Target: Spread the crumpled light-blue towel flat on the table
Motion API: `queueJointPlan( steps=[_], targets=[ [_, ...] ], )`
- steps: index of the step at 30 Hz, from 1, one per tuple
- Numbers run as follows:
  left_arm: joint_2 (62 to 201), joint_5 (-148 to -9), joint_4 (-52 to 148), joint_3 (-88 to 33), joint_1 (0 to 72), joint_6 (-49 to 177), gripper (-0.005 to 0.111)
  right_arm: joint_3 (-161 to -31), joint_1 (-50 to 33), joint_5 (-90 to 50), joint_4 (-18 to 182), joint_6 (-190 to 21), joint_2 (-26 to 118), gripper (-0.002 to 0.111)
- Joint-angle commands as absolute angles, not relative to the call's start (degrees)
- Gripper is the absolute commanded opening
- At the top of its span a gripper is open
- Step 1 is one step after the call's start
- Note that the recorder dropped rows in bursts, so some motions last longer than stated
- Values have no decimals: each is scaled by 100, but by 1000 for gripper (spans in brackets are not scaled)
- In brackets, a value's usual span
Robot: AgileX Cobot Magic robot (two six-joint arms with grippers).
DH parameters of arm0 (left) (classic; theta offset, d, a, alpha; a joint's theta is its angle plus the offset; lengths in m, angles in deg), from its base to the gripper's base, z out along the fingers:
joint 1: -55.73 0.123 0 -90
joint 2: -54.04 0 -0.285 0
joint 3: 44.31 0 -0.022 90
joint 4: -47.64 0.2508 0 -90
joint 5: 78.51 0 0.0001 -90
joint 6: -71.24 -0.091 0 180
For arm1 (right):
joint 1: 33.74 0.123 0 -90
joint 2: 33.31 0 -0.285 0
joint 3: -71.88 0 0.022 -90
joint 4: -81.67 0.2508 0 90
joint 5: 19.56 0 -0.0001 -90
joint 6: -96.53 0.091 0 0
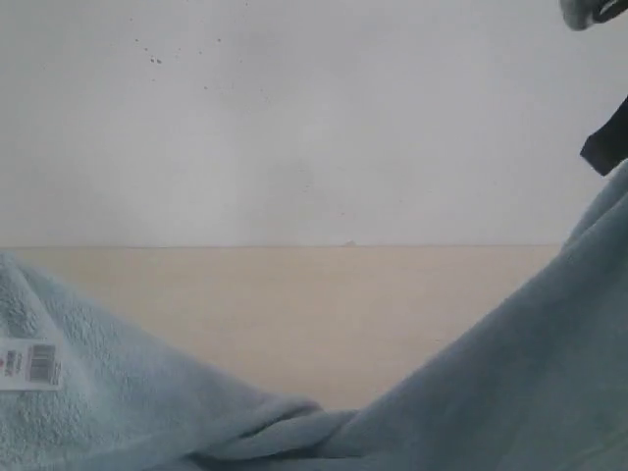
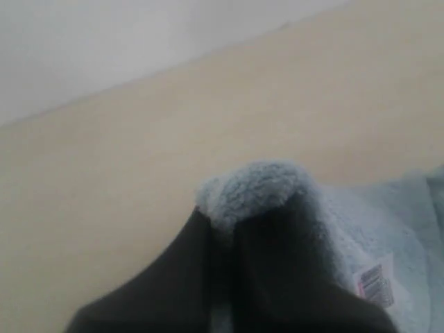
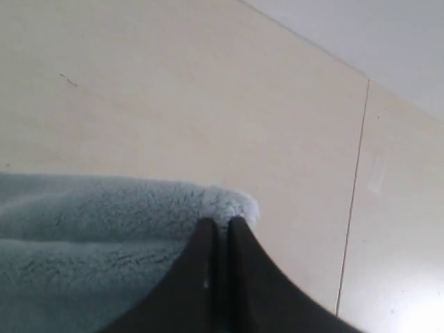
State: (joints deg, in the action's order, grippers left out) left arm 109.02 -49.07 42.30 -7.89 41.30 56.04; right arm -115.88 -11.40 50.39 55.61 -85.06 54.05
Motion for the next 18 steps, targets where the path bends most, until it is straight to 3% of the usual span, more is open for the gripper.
queueJointPlan(
  steps=[1, 5, 8, 14, 16, 18],
  targets=[
    [12126, -4707, 4278, -771, 4148, 5663, 4, -11214, -1146, 5041, 5413, -8034, 5679, 0],
    [12682, -4675, 4497, -771, 4148, 5674, 4, -10072, -1184, 5041, 4689, -7907, 5692, 0],
    [12897, -4744, 5116, -771, 4148, 6161, 4, -9207, -1680, 4894, 4619, -7647, 5700, 0],
    [13213, -5264, 5705, -771, 4148, 6735, 4, -8821, -2126, 3812, 4815, -7115, 5700, 0],
    [13476, -5422, 5705, -771, 4148, 6735, 14, -8821, -2126, 3600, 4907, -7141, 5724, 1],
    [13804, -5542, 5705, -771, 4148, 6767, 35, -8821, -2126, 3649, 5057, -7141, 5885, 11]
  ],
)
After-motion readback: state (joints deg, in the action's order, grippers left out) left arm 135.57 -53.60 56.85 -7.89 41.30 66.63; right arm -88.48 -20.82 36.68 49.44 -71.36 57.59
